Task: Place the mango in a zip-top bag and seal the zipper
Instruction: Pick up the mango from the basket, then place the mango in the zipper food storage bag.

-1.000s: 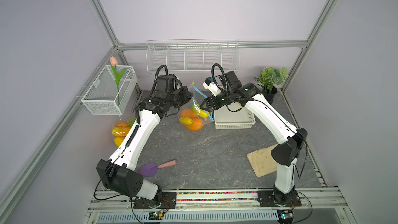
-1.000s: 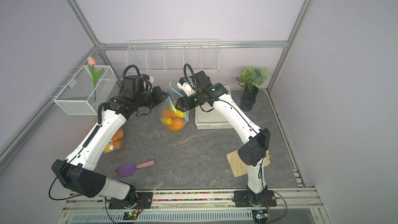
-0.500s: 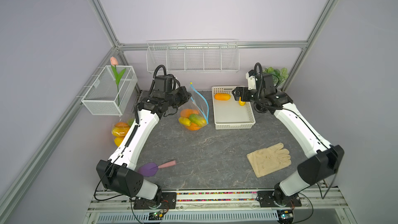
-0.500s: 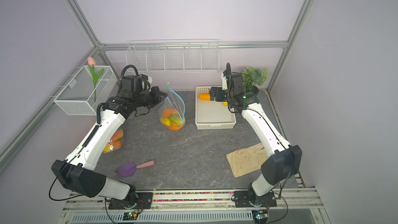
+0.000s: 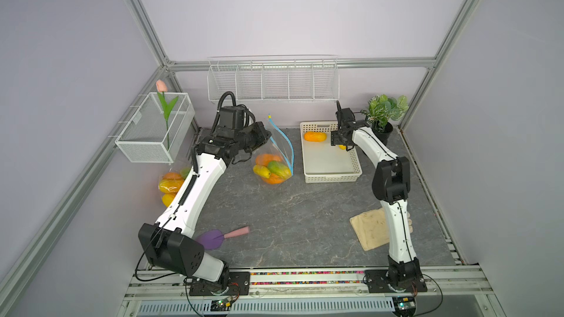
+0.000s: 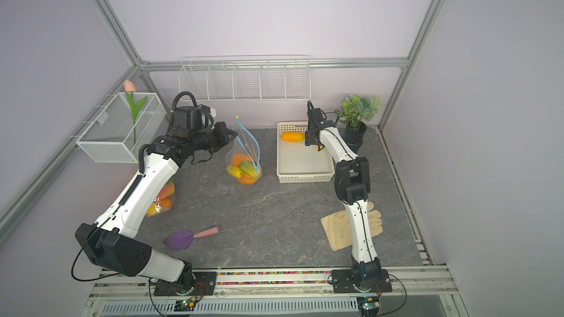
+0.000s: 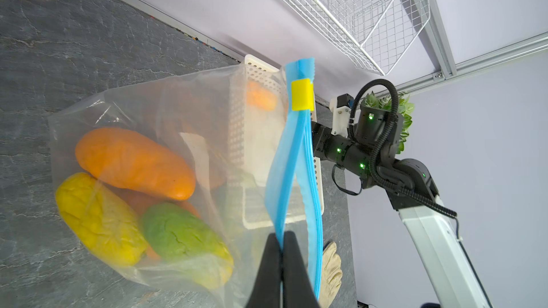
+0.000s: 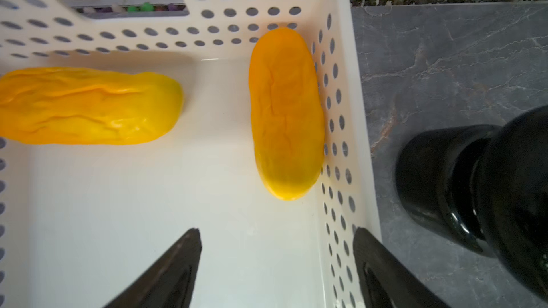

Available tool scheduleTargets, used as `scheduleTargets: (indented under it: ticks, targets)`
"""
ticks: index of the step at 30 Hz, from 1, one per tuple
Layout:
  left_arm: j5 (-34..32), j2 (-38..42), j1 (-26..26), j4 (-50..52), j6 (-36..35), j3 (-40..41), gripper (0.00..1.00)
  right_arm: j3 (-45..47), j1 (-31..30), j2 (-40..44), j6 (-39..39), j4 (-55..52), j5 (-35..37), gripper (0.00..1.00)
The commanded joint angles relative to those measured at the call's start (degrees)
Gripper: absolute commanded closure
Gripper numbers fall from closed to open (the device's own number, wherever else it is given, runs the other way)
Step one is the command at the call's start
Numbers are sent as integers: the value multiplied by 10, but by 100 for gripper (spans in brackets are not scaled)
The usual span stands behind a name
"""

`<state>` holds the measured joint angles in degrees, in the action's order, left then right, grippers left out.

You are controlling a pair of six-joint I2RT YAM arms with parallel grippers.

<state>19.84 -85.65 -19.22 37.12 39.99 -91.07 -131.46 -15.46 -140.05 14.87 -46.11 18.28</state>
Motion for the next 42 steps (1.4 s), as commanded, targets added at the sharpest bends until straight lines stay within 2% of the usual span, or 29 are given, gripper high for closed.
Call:
scheduleTargets:
  ticks: [1,6,11,13,15,18,21,24,27,29,32,35,37,42]
  targets:
    - [8,-11,10,-9,-10,-13,100,-54,7,-40,-5,-53,21,18]
    - [12,-16,20,-13,-10,-10,100,-100,11,-87,0,-50,8,31]
    - [16,-22,25,-14,-9,-7,100,-121,13,-112,-5,-42,29,33]
    - [16,-22,26,-14,-9,-7,100,-124,14,-118,-9,-44,33,41]
    - [17,-23,27,-13,-9,-8,100,-123,14,-119,-22,-47,21,59]
    - [15,-24,27,-12,-8,-9,100,-107,8,-99,-33,-53,14,67]
    - [16,-24,27,-13,-5,-7,100,-47,4,-39,-32,-33,-6,72]
    - [17,-19,27,-21,1,3,100,65,0,64,-21,10,-64,76]
    - [19,-16,27,-30,7,12,100,222,-10,208,-17,94,-158,78]
    - [22,-16,25,-37,10,14,100,342,-22,319,-8,190,-240,80]
    - [22,-24,16,-44,13,6,100,467,-68,446,11,317,-329,81]
    - [24,-35,2,-43,8,-10,100,496,-143,512,-21,353,-360,80]
    - [24,-36,-7,-40,7,-16,100,504,-170,530,-20,380,-384,79]
    - [18,-23,-15,-37,10,-8,100,463,-200,496,-21,373,-416,80]
